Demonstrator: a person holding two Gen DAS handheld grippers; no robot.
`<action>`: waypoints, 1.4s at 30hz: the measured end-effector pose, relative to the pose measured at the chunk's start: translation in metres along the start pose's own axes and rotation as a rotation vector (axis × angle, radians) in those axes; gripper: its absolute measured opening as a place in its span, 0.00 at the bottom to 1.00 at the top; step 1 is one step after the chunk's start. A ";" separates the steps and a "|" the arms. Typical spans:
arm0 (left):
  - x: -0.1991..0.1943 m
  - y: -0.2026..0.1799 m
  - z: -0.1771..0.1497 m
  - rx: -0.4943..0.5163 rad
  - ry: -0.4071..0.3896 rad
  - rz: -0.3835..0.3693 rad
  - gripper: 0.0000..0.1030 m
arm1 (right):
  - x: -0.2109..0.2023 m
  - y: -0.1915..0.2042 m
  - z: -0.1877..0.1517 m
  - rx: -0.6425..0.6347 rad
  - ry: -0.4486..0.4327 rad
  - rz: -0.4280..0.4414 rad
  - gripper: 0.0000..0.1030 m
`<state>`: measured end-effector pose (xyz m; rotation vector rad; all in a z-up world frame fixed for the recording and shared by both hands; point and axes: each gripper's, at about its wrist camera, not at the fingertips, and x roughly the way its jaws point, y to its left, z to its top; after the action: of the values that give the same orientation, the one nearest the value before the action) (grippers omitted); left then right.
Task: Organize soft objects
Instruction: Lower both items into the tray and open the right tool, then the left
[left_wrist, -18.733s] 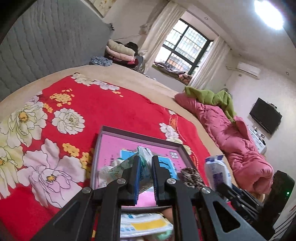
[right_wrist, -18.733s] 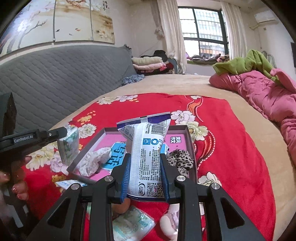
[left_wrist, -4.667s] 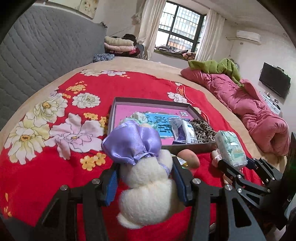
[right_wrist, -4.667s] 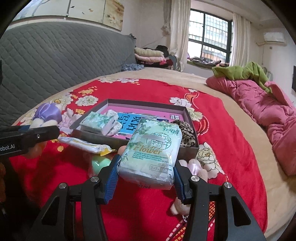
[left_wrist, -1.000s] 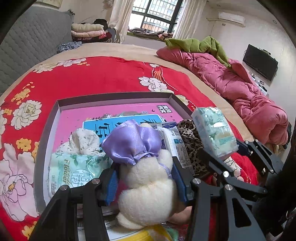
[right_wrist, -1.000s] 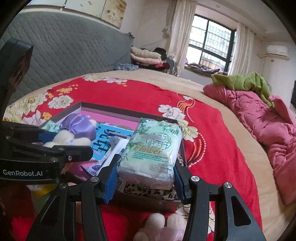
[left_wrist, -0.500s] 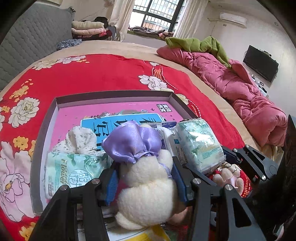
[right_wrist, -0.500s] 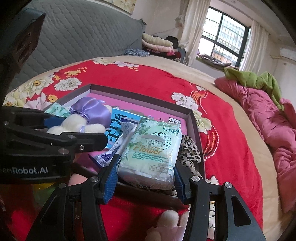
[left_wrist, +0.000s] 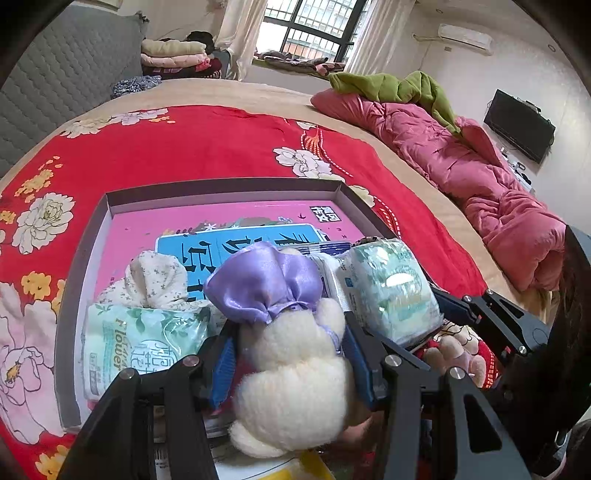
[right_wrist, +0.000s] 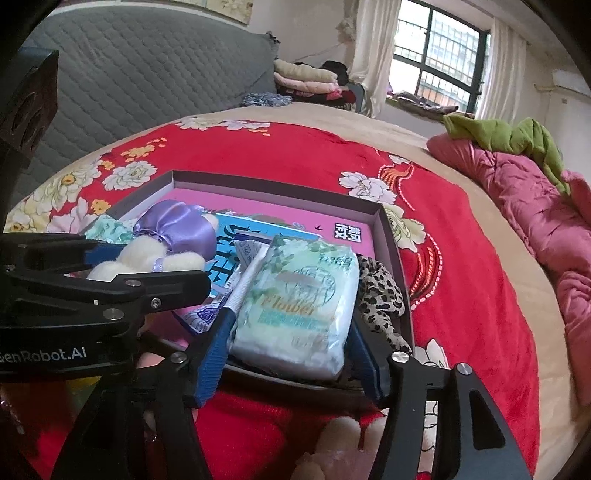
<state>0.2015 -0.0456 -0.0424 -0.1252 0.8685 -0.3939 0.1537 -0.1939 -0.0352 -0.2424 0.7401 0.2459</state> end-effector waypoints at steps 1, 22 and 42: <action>0.000 0.000 0.000 0.000 -0.001 0.000 0.51 | -0.001 0.000 0.000 -0.001 -0.002 0.001 0.65; 0.012 -0.002 0.002 0.007 0.037 0.004 0.54 | -0.031 0.001 -0.008 -0.069 -0.079 -0.088 0.71; 0.015 0.005 0.004 -0.031 0.092 -0.049 0.55 | -0.039 -0.007 -0.013 -0.004 -0.058 -0.103 0.71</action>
<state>0.2150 -0.0467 -0.0521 -0.1583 0.9637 -0.4346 0.1200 -0.2100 -0.0168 -0.2752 0.6675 0.1558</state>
